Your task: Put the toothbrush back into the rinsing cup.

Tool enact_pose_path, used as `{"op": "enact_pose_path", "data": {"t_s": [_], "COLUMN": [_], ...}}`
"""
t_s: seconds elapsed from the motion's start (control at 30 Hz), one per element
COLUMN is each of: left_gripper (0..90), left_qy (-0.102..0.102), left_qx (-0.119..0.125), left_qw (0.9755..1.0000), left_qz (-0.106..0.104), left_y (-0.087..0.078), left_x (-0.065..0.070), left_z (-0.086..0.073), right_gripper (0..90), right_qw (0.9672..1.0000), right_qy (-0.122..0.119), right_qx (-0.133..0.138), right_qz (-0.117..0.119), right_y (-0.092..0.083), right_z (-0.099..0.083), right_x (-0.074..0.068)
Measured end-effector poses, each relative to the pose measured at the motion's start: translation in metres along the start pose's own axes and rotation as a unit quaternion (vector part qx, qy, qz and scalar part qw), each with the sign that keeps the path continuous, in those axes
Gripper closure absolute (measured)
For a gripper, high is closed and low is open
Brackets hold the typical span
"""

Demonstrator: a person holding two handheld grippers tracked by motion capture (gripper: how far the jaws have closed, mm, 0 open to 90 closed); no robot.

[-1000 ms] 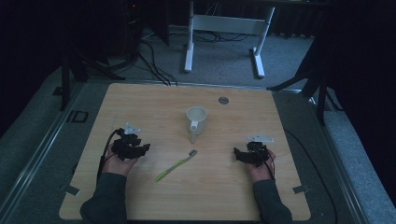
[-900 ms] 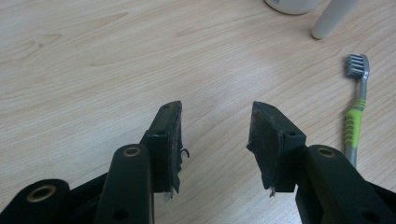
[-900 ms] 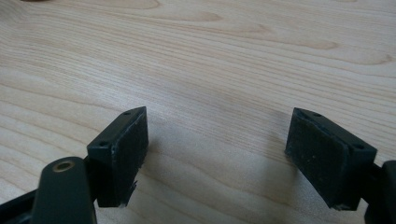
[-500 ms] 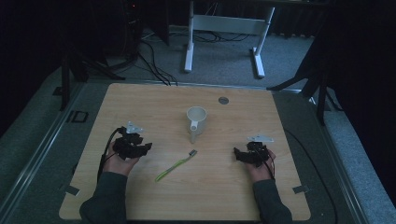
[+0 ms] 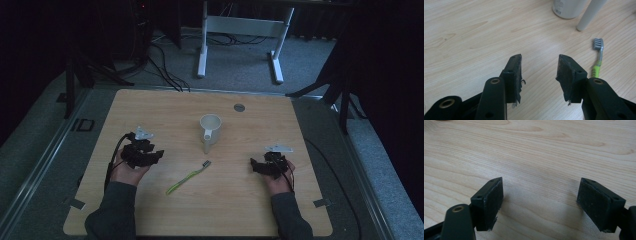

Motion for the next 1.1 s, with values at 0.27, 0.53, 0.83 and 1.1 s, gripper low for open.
{"op": "enact_pose_path", "data": {"t_s": [0.27, 0.53, 0.83, 1.1], "left_gripper": [55.2, 55.4, 56.0, 56.3], "left_qy": [0.004, 0.009, 0.009, 0.015], "left_qx": [-0.001, -0.005, -0.008, -0.015], "left_qw": [1.0, 0.9999, 0.9999, 0.9998], "left_qz": [-0.002, 0.0, -0.003, -0.006], "left_y": [-0.003, -0.004, -0.006, -0.007], "left_x": [0.002, 0.004, 0.005, 0.009], "left_z": [0.006, 0.011, 0.015, 0.021], "right_gripper": [20.8, 20.8, 20.8, 20.7], "right_qw": [1.0, 1.0, 1.0, 1.0], "right_qy": [0.0, 0.0, 0.001, 0.0], "right_qx": [0.0, 0.0, 0.0, 0.0], "right_qz": [0.0, 0.0, 0.0, 0.0], "right_y": [0.0, 0.0, 0.0, 0.0], "right_z": [0.0, 0.0, 0.0, 0.0], "right_x": [0.0, 0.0, 0.0, 0.0]}}
Point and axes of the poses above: each handheld gripper's, and its own axes: y roughly forward along the jaws, z roughly out of its top, x roughly to its right, the point moved 8 cm from there along y, roughly forward along the jaws, and after that the axes turned 4 degrees about y, right-handed, at the moved point
